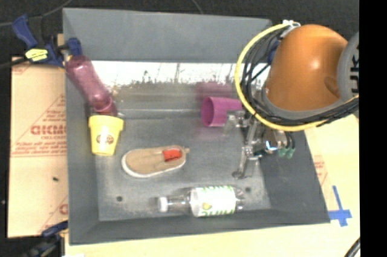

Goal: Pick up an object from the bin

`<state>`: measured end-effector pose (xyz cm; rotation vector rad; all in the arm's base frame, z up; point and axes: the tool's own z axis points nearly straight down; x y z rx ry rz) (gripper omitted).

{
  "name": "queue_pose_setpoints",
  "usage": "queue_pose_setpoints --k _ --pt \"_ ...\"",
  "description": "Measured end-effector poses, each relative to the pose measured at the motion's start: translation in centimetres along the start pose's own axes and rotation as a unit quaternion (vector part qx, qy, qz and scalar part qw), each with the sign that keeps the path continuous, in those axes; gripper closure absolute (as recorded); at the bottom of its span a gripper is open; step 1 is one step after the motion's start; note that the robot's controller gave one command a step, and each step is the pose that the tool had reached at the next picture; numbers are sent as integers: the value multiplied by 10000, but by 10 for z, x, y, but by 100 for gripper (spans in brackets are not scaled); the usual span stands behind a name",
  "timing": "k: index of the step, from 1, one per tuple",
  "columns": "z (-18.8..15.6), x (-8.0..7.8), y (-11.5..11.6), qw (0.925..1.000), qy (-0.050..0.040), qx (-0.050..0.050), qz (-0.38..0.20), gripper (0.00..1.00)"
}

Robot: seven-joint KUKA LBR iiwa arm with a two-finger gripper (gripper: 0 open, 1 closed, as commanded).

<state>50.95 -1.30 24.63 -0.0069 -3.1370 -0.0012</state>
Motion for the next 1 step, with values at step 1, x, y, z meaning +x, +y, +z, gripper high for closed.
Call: queue_pose_setpoints --k 1 --pt "-4 -1 0 10000 -32 1 0 0"
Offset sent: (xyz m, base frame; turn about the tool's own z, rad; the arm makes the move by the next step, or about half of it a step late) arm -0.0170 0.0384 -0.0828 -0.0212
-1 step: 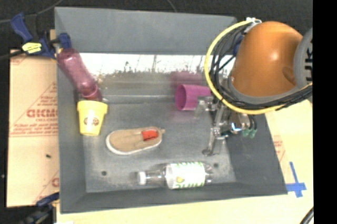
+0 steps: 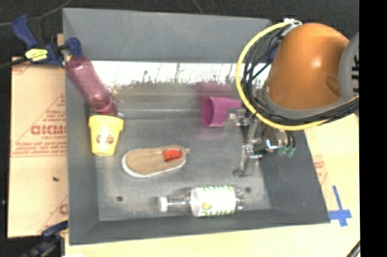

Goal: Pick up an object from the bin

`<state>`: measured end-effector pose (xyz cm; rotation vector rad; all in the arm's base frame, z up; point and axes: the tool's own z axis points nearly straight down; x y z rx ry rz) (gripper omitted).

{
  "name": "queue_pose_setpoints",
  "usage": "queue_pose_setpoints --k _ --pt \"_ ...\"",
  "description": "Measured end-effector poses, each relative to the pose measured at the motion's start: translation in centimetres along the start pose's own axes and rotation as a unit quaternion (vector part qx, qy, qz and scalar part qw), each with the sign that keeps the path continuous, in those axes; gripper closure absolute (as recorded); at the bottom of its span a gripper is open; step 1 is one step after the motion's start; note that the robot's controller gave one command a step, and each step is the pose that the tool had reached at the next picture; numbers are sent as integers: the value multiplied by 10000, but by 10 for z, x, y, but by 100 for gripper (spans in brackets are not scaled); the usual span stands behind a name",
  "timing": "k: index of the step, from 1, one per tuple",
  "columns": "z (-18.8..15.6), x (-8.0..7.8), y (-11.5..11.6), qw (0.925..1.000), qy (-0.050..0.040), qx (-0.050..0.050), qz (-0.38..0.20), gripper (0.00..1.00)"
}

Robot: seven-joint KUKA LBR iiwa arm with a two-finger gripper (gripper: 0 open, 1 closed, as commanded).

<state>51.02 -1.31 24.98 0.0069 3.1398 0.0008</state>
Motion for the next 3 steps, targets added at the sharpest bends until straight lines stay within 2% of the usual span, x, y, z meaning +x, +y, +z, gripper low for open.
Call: queue_pose_setpoints --k 1,2,3 --pt "80 15 36 9999 -3 -7 -105 0" --pt "99 -1 23 9999 -10 -8 127 0" --pt "133 13 64 9987 -27 -13 504 0"
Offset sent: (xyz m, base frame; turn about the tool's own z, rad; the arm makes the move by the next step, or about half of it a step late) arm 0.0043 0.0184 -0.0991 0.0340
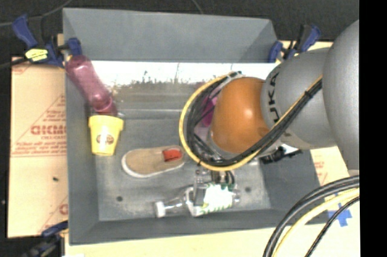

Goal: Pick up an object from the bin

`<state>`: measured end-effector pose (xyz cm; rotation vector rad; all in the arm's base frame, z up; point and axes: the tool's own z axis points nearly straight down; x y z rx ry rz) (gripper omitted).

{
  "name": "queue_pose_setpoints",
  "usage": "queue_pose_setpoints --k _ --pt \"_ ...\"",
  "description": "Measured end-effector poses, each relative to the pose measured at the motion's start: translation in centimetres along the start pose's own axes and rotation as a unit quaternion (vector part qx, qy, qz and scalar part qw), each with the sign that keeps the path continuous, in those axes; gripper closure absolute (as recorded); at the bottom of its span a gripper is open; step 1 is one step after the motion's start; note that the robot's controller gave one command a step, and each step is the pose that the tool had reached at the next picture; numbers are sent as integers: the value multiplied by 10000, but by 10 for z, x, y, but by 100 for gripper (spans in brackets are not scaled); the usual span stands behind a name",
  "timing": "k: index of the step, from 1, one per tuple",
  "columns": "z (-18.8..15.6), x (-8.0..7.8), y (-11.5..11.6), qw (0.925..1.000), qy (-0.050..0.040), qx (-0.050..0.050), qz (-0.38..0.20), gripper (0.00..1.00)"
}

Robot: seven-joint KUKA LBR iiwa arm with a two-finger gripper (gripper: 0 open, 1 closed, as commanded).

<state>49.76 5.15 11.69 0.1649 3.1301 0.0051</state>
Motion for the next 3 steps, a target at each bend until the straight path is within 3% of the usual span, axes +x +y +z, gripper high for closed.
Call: queue_pose_setpoints --k 1,2,3 --pt "33 -56 -1 9969 -102 -36 -783 0" --pt "20 -39 -3 9968 -127 -27 -790 0" --pt "35 -51 -21 9796 -220 -23 -1996 0"
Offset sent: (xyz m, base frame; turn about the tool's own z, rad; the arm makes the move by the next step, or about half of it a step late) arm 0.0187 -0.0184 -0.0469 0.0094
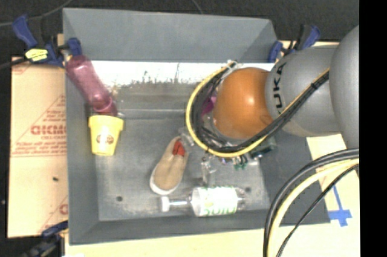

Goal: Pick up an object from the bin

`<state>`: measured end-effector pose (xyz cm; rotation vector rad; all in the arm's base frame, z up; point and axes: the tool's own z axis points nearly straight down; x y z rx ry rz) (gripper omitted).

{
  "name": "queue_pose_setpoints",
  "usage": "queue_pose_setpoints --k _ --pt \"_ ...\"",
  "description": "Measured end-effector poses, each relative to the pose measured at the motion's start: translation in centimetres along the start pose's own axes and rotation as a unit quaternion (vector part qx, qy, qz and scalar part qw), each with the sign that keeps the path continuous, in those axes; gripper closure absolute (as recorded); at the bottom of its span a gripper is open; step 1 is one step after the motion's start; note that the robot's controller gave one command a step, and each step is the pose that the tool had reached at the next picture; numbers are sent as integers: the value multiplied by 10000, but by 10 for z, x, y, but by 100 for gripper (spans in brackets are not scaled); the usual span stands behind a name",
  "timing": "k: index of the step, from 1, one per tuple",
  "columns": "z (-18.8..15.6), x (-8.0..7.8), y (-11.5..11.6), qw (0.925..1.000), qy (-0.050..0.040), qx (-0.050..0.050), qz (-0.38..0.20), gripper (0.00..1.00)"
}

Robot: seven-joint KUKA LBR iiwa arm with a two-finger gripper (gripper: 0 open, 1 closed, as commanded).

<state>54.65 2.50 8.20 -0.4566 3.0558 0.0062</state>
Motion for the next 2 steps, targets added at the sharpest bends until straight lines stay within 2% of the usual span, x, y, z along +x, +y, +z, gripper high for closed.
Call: queue_pose_setpoints --k 1,2 --pt "5 0 13 9874 0 -23 1584 0" --pt "9 -17 48 9997 -53 22 231 0"
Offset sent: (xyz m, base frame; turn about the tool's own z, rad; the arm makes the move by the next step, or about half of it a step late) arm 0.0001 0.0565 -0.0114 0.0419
